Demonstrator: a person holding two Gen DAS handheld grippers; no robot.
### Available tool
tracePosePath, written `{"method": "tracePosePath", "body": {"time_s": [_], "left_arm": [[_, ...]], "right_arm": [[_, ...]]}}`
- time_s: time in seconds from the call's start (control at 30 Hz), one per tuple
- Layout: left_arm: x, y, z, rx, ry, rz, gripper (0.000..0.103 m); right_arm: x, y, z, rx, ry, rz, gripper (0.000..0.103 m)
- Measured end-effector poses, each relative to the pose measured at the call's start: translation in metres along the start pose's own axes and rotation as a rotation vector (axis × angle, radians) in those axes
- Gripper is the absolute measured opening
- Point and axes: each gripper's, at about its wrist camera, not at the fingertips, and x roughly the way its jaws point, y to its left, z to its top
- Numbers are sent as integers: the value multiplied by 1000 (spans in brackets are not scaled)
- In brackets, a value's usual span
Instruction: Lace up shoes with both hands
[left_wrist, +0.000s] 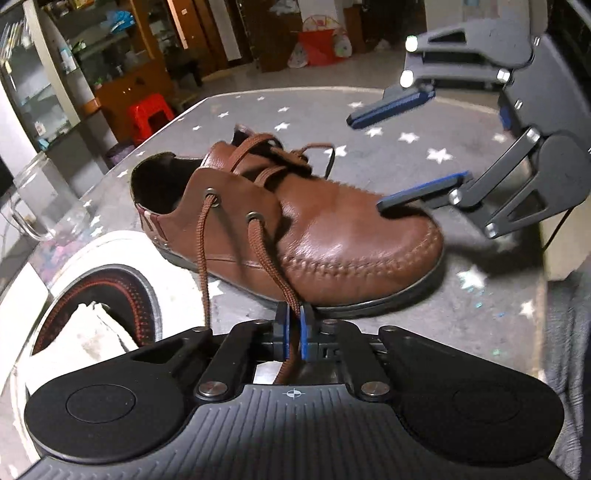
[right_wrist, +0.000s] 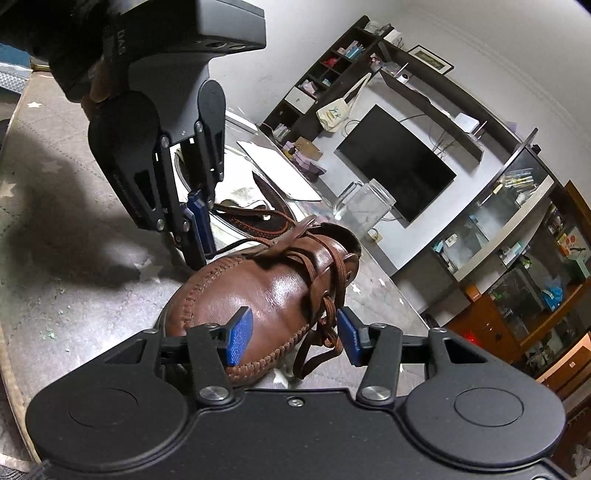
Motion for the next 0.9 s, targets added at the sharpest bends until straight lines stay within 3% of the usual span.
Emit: {"method": "tracePosePath", "body": {"time_s": [0.4, 0.67, 0.9], "left_arm": [[-26, 5, 38, -203, -192, -64, 4], [-30, 26, 35, -417, -250, -127, 4], [-36, 29, 34, -452, -263, -150, 4]], "right_arm": [[-5, -6, 1, 73, -15, 43, 54], [1, -19, 6, 342, -54, 241, 54], [17, -34, 12, 604, -94, 353, 54]]}}
